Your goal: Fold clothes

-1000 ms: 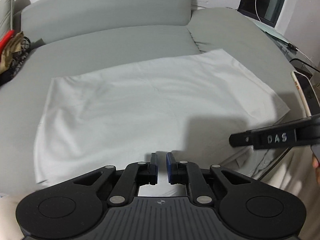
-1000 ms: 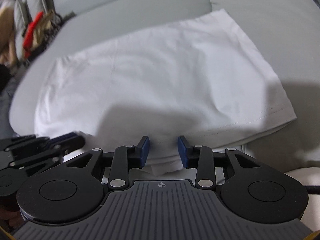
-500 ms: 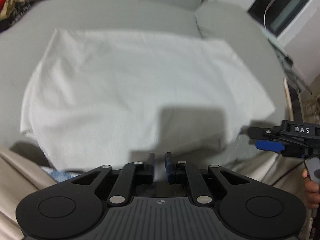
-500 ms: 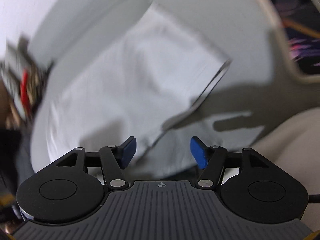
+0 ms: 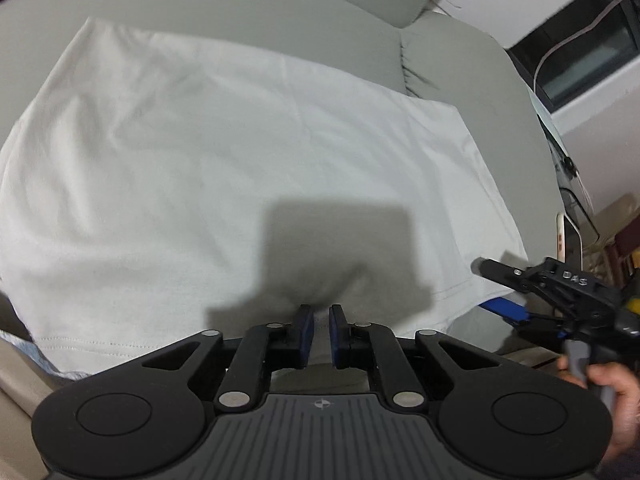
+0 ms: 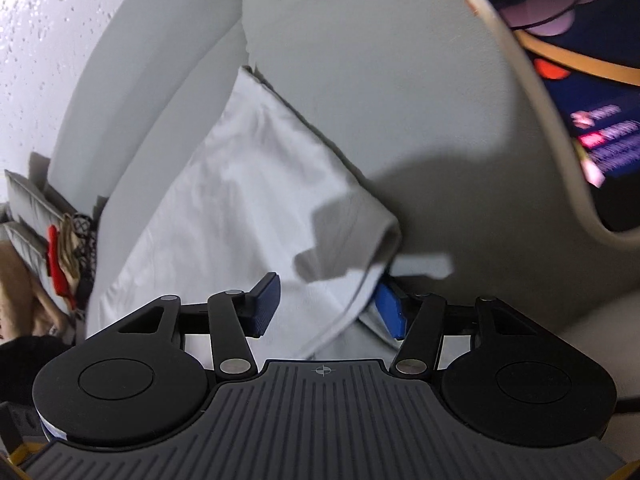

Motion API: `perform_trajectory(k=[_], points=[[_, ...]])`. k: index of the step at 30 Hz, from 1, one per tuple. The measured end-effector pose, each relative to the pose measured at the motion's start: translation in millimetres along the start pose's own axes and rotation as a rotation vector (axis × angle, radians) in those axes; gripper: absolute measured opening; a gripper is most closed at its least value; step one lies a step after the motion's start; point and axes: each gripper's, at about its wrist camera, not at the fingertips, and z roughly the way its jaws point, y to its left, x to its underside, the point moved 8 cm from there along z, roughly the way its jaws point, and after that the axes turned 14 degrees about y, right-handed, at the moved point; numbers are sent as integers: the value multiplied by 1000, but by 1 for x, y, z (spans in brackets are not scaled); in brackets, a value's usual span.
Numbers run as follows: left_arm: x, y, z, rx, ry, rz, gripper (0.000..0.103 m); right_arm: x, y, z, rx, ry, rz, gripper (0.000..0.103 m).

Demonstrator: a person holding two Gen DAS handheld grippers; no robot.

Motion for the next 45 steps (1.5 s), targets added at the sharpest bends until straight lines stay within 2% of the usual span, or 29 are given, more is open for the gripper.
perform_trajectory(k=[4, 6, 7, 8, 11, 13, 14, 16, 20, 23, 27, 30, 33, 36, 39, 41, 45], points=[[-1, 7, 2, 7, 15, -23, 10, -14, 10, 6, -18, -52, -41, 57], [-1, 7, 2, 7, 17, -24, 10, -22, 11, 9, -61, -81, -30, 50], [-1, 7, 2, 3, 17, -18, 10, -25, 10, 14, -78, -88, -26, 44], [-1, 6, 2, -1, 17, -13, 10, -29, 8, 19, -91, -91, -25, 31], [0, 8, 0, 2, 18, -7, 10, -34, -4, 25, -198, -95, 58, 11], [0, 10, -1, 8, 16, -7, 11, -35, -7, 22, -251, -102, 114, 8], [0, 10, -1, 11, 15, -7, 11, -34, -5, 18, -247, -110, 117, 8], [0, 10, 0, 8, 14, -3, 11, -33, 5, 10, -174, -129, 81, 6], [-1, 5, 2, -25, 13, 19, 11, -32, 42, -11, 48, -171, -73, 4], [-2, 4, 1, -40, 16, 25, 10, -27, 89, -23, 186, -219, -228, 4], [-2, 17, -24, 9, -28, -42, 10, -4, 166, -23, 312, -254, -467, 4], [-1, 43, -64, 7, -122, -87, 10, 27, 227, -9, 341, -264, -638, 4], [-2, 78, -107, 4, -220, -154, 10, 74, 276, 16, 331, -240, -830, 4], [-3, 118, -138, -6, -294, -234, 10, 114, 301, 66, 302, -137, -965, 4], [-4, 151, -153, -25, -325, -312, 9, 147, 295, 119, 322, 27, -1009, 4], [0, 165, -157, -21, -329, -348, 9, 151, 292, 136, 351, 49, -1017, 5], [1, 172, -154, 3, -330, -361, 9, 139, 293, 127, 331, 81, -945, 5]])
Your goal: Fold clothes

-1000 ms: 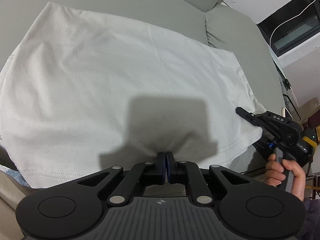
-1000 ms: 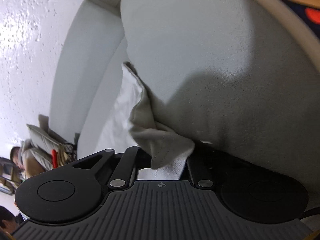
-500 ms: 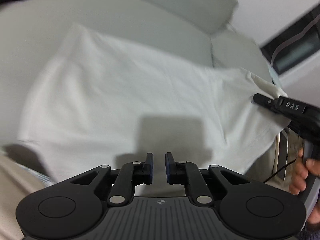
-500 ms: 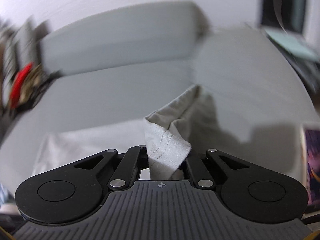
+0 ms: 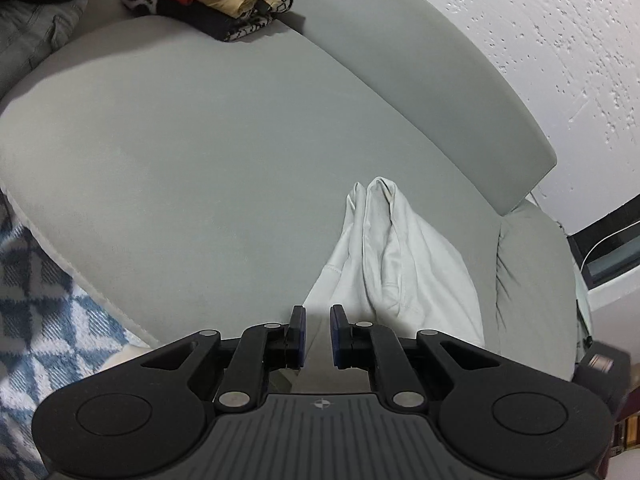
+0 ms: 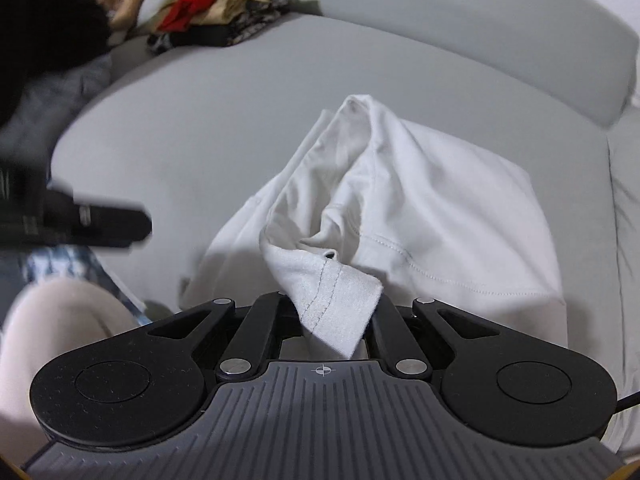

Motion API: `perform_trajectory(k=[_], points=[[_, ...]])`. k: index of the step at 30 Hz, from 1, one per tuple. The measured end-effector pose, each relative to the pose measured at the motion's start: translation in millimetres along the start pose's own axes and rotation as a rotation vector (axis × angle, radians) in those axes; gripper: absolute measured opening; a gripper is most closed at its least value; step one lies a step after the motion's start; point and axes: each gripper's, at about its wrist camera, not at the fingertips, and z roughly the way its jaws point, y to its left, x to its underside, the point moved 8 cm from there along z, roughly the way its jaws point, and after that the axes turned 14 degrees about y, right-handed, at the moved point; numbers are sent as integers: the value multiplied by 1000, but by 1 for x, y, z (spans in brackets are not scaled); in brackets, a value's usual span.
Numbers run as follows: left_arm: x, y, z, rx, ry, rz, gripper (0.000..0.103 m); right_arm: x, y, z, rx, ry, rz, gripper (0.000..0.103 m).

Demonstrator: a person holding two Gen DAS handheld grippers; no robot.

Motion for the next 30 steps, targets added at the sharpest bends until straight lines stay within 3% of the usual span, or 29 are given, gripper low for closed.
perform_trajectory(k=[7, 9, 11, 13, 15, 18, 21, 22, 23, 24, 27, 30], points=[[-2, 6, -3, 2, -21, -27, 9, -17, 34, -18, -21, 6, 20, 5], [-3, 9, -8, -1, -38, -40, 9, -7, 46, -22, -73, 26, -60, 22], [-5, 11, -13, -13, -56, -48, 9, 1, 60, -24, -189, 94, -128, 44], [-4, 13, -18, -39, -74, -41, 11, 15, 60, -37, -319, 137, -133, 43], [-1, 16, -21, -48, -77, -44, 11, 28, 44, -55, -348, 134, -112, 44], [6, 12, -20, -40, -60, -29, 11, 39, -2, -74, -296, 74, -23, 45], [17, -11, -12, -22, -36, 55, 11, 54, -55, -80, -225, 26, 105, 44], [21, -23, -6, -12, -26, 99, 11, 60, -70, -77, -192, 24, 137, 33], [25, -35, 0, -2, -17, 142, 10, 65, -81, -73, -166, 25, 157, 14], [28, -46, 8, 1, -5, 183, 10, 70, -91, -68, -143, 27, 171, 9], [36, -77, 34, -8, 15, 299, 6, 79, -109, -59, -121, 21, 194, 9], [35, -94, 59, -67, -6, 386, 3, 78, -109, -49, -170, -2, 181, 13]])
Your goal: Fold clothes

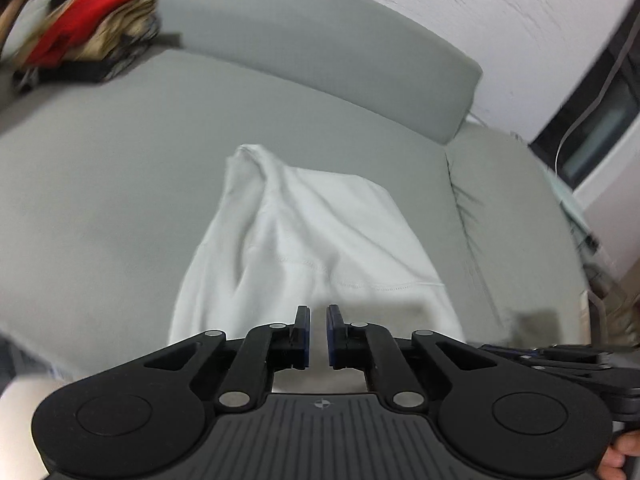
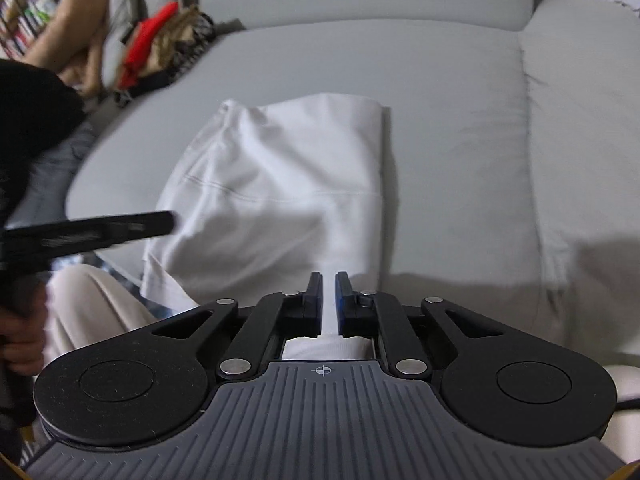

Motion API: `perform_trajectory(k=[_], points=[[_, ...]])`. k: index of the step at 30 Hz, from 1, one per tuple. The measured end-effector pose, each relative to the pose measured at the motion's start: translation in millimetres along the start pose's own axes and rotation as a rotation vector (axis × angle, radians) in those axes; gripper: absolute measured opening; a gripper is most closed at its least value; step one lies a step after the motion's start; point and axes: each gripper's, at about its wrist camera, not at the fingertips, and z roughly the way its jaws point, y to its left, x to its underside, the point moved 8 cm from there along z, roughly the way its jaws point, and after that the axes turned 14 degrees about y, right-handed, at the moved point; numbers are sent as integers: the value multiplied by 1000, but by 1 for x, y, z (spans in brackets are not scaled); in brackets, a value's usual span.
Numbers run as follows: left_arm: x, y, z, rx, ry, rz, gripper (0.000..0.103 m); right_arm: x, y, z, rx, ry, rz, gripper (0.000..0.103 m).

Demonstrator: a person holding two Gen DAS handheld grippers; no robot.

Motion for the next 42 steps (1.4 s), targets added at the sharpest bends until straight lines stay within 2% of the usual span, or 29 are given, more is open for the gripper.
perform_trajectory(k=[2, 4, 5, 7, 8, 9, 11, 14, 17, 19, 22, 27, 30, 32, 36, 39, 40, 42], points=[[3, -11, 20, 3, 49, 53, 0, 2, 8, 16, 9, 24, -49, 13], [17, -4, 37, -130, 136, 84, 2, 12, 2, 29, 75, 110, -72, 9], [23, -1, 45, -197, 179, 98, 4, 15, 0, 28, 73, 131, -62, 8], [33, 16, 33, -190, 203, -9, 2, 18, -3, 17, 24, 131, -29, 11], [37, 24, 26, -186, 214, -62, 1, 17, -3, 12, -11, 115, -15, 18], [35, 29, 15, -171, 167, -76, 2, 15, -3, 6, -45, 99, -1, 20], [29, 40, -4, -124, 74, -124, 3, 11, -3, -1, -116, 64, 27, 32], [15, 56, -14, -71, -24, -190, 7, 2, -1, 7, -184, 57, 70, 33], [4, 58, -5, -48, -19, -176, 7, -1, 1, 17, -211, 76, 97, 33], [0, 48, 2, -42, -3, -105, 7, -1, 0, 24, -208, 88, 105, 33], [0, 45, 18, -98, 35, -21, 10, 1, -2, 26, -201, 93, 111, 33], [4, 42, 19, -125, 38, -12, 15, 0, -5, 26, -195, 86, 114, 33], [6, 41, 13, -151, 15, -6, 32, -1, -7, 27, -194, 83, 119, 34], [7, 41, 12, -167, 13, 8, 32, -2, -9, 28, -200, 86, 127, 34], [8, 43, 24, -151, 39, 5, 22, -2, -9, 28, -201, 88, 134, 34], [6, 43, 27, -155, 33, 7, 20, -3, -9, 27, -193, 76, 130, 34], [4, 42, 25, -148, 29, 8, 11, -4, -8, 27, -187, 76, 127, 34], [2, 37, 21, -132, 11, 29, 0, -6, -7, 30, -175, 80, 121, 34]])
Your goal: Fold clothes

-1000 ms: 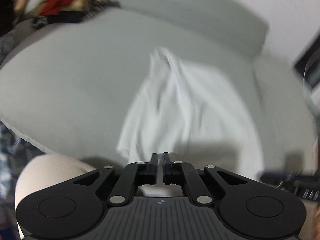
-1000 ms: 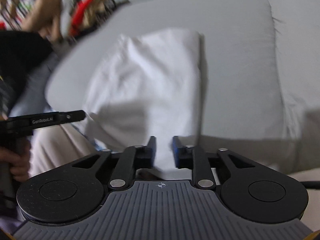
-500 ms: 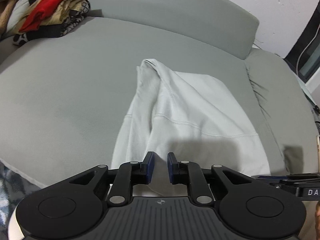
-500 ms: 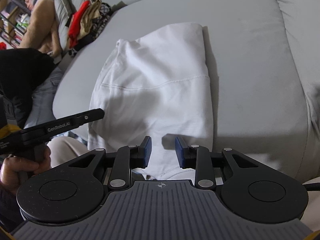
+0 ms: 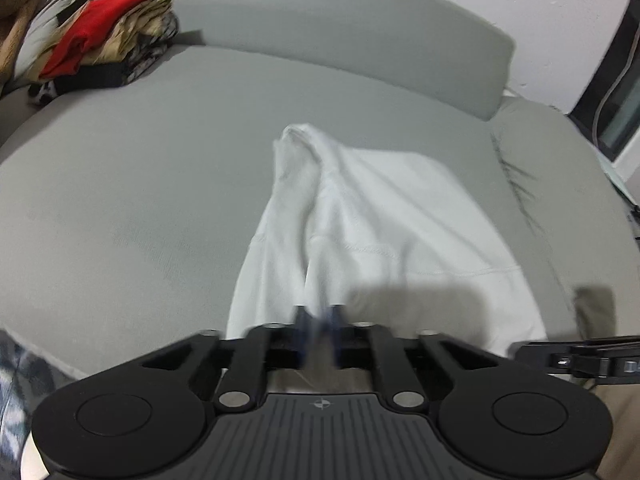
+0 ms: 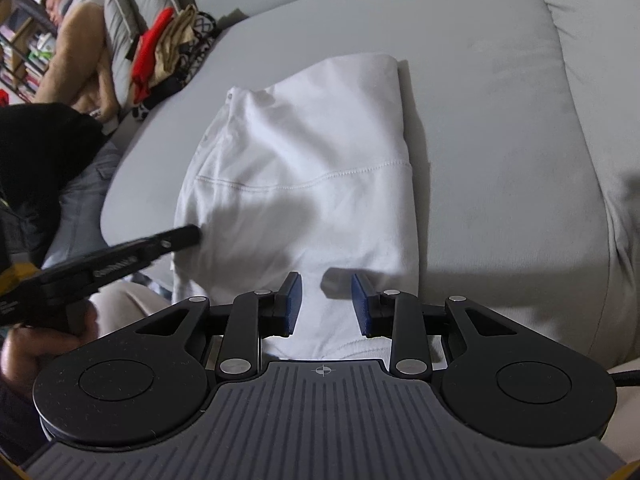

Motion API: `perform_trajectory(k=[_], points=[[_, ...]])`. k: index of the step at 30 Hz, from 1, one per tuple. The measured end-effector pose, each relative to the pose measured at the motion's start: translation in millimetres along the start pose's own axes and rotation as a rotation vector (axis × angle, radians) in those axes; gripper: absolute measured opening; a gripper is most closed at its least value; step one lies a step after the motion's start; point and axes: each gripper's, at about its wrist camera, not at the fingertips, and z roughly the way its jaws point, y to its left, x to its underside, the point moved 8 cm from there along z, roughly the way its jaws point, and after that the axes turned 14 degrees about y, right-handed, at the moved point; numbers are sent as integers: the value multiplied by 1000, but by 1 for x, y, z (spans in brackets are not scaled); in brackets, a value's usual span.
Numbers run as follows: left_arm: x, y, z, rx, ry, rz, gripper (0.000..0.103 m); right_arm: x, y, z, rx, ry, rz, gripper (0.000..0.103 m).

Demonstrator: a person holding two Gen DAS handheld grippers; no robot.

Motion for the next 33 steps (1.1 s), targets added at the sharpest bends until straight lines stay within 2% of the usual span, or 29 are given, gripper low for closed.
perform_trajectory(k=[4, 6, 9, 11, 14, 17, 19, 22, 23, 25, 30, 33], points=[[-2, -9, -21, -17, -92, 41, 0, -3, 3, 3, 24, 7, -11, 34], [1, -5, -29, -36, -114, 26, 0, -4, 4, 4, 35, 11, -20, 34], [9, 14, -13, -61, -16, -101, 0, -4, 6, 5, 35, 20, -24, 38], [15, 24, 2, -63, 43, -160, 2, -3, 9, 4, 24, 38, -33, 50], [15, 23, -3, -79, 55, -160, 8, 1, 8, -9, 32, 53, -23, 55], [8, 22, -23, -132, 4, -131, 12, -7, -4, -29, -1, -36, 27, 55], [-4, 22, -32, -104, -40, -114, 12, -19, -15, -38, -19, -106, 79, 55], [-34, 16, -28, -27, -72, -91, 13, -49, -43, -33, -71, -150, 197, 55], [-47, 15, -24, -27, -83, -81, 17, -59, -53, -28, -103, -153, 241, 55], [-73, 14, -13, -36, -101, -65, 38, -77, -69, -17, -168, -154, 316, 55], [-124, 27, 26, 1, -54, -120, 40, -116, -96, 12, -259, -173, 415, 55], [-142, 33, 50, 21, -25, -136, 40, -137, -101, 28, -308, -190, 446, 49]])
